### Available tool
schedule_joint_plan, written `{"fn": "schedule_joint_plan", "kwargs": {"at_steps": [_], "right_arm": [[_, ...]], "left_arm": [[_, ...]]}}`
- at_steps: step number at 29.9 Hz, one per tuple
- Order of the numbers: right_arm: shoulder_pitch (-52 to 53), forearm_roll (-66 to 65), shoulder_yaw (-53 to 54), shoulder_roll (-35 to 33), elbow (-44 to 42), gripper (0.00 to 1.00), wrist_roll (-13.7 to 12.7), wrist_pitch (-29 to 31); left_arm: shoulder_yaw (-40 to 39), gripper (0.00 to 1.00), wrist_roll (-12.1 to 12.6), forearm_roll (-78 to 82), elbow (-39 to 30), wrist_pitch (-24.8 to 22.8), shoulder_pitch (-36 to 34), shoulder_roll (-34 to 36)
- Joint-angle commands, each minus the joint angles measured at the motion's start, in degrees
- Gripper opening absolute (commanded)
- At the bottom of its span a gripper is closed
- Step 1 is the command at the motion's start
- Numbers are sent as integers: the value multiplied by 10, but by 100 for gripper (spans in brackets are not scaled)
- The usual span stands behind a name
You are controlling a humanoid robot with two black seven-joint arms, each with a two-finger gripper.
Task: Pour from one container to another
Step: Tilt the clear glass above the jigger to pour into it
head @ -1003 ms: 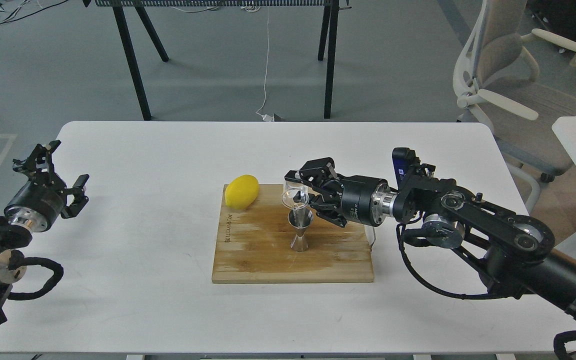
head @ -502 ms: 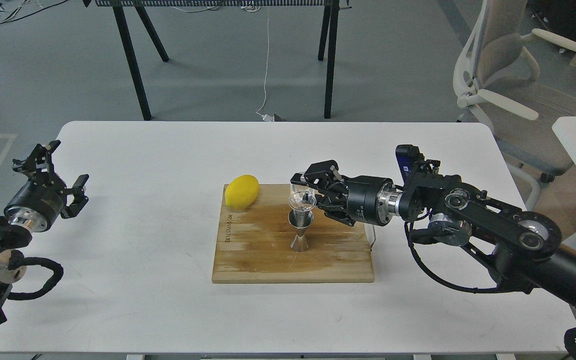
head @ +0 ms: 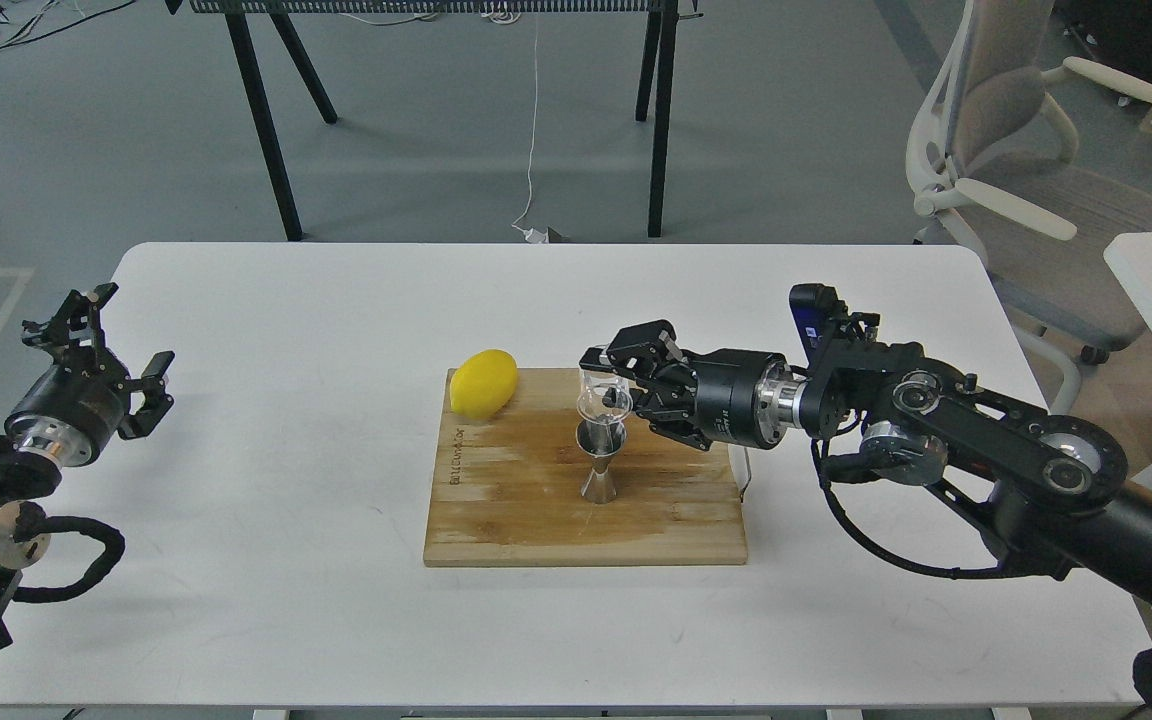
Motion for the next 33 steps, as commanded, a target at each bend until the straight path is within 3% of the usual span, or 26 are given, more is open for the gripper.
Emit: {"fn": "schedule_joint_plan", "kwargs": {"at_steps": [1,33], "right_arm": [[1,-8,0,0,0,17,0,1],[33,-47,-31,-1,-4,16,1,4]], "left_arm": [[0,99,0,0,0,0,0,0],[0,99,0,0,1,0,1,0]]}}
